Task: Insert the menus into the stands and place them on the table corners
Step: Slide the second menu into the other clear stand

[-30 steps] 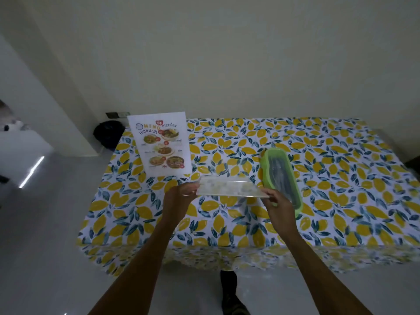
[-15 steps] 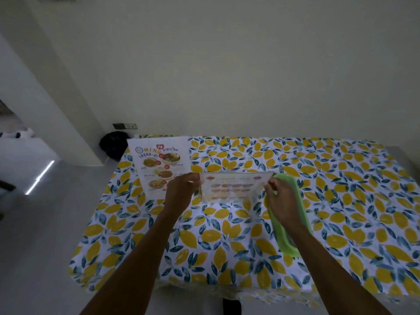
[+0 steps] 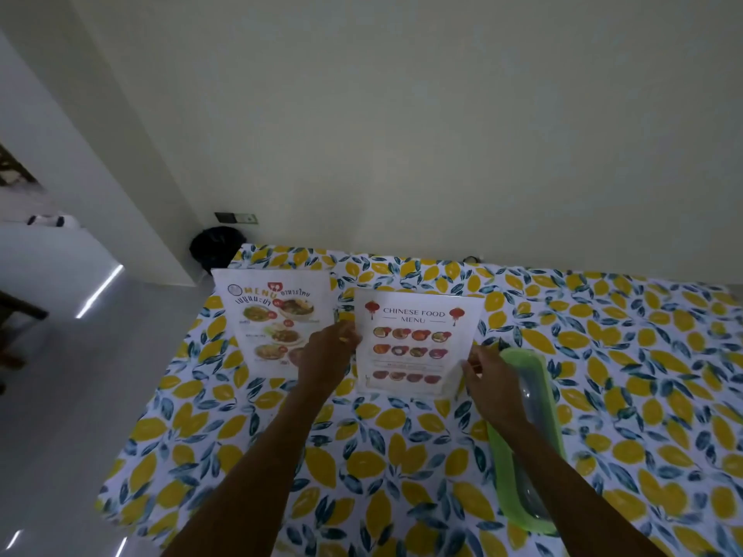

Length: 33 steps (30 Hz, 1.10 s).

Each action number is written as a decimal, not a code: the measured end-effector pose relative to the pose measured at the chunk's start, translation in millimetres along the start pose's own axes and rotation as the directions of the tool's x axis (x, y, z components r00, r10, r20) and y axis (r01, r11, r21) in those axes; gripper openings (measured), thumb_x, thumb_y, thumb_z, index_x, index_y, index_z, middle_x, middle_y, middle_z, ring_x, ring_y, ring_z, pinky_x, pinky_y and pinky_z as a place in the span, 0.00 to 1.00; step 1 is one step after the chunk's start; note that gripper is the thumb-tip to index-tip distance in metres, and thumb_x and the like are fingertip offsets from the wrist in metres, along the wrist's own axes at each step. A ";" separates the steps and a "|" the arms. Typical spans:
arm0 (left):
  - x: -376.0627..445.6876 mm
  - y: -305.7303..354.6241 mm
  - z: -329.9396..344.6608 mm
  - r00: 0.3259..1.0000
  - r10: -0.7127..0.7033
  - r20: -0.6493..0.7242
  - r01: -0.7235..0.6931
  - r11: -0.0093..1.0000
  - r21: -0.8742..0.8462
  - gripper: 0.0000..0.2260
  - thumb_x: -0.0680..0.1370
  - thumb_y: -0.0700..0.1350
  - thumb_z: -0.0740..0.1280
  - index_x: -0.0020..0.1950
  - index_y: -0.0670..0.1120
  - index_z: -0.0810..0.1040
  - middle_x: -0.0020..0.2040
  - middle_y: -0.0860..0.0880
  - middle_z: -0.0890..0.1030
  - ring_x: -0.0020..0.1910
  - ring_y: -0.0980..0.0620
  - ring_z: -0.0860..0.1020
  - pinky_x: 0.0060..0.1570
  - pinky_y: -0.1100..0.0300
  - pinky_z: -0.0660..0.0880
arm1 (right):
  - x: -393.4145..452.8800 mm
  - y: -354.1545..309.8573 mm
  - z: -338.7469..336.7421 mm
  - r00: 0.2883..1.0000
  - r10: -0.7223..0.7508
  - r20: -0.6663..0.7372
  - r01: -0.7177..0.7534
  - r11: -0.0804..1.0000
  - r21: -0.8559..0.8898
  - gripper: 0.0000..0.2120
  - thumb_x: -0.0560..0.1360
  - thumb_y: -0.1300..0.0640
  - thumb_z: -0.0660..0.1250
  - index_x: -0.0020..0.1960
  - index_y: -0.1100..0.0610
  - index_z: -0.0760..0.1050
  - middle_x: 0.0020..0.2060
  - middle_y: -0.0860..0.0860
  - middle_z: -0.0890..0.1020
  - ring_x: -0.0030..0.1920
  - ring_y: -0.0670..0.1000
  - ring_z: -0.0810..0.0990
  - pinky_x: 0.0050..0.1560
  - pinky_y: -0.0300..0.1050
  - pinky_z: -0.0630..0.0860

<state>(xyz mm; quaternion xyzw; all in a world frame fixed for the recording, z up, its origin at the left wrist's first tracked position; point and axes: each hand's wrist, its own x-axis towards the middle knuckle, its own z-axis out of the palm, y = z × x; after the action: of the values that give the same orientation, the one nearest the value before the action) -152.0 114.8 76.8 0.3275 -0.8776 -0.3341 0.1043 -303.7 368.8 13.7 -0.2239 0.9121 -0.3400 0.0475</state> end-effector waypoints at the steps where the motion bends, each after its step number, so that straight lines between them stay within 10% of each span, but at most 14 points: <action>1: -1.3 0.1 4.3 1.000 -0.012 0.018 0.012 1.000 -0.001 0.10 0.75 0.54 0.65 0.55 0.56 0.78 0.49 0.50 0.85 0.48 0.48 0.82 0.48 0.49 0.79 | 1.4 2.7 1.6 1.000 0.001 0.015 -0.001 1.000 -0.004 0.03 0.77 0.56 0.67 0.47 0.55 0.75 0.40 0.51 0.81 0.40 0.52 0.80 0.39 0.49 0.78; 33: -22.7 -22.4 2.0 0.994 0.082 0.067 -0.092 0.984 0.150 0.22 0.76 0.57 0.67 0.67 0.49 0.72 0.59 0.46 0.78 0.57 0.45 0.78 0.50 0.52 0.75 | -17.1 -19.2 -3.8 0.989 0.145 -0.033 -0.145 0.989 0.006 0.11 0.78 0.56 0.65 0.59 0.57 0.73 0.51 0.56 0.83 0.48 0.57 0.82 0.44 0.48 0.77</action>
<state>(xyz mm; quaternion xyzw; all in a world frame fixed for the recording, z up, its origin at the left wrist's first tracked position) -124.2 117.9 61.4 0.2857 -0.9169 -0.2707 0.0670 -282.1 365.8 27.8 -0.1513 0.9260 -0.3412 0.0575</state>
